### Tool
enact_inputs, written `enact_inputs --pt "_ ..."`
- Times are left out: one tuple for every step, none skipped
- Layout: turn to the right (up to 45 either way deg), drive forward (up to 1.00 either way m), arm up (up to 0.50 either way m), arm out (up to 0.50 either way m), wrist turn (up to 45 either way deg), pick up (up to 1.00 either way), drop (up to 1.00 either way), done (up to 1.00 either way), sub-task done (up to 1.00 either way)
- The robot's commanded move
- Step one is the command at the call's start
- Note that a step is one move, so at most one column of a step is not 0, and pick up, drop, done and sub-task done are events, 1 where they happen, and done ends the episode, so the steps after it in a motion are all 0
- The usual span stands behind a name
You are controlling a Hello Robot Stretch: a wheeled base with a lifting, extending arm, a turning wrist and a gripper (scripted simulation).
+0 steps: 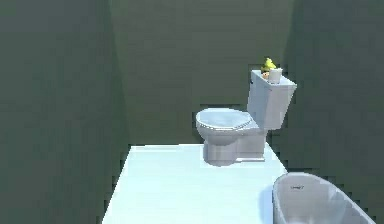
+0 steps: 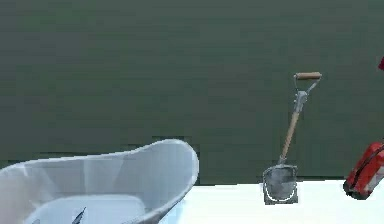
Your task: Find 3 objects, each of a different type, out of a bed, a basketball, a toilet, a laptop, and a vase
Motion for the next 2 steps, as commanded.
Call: enact_inputs --pt "0.0 0.90 0.00 0.00 0.0 0.00 0.00 0.00 0.00" --pt "15.0 0.00 0.00 0.00 0.0 0.00 0.00 0.00 0.00"
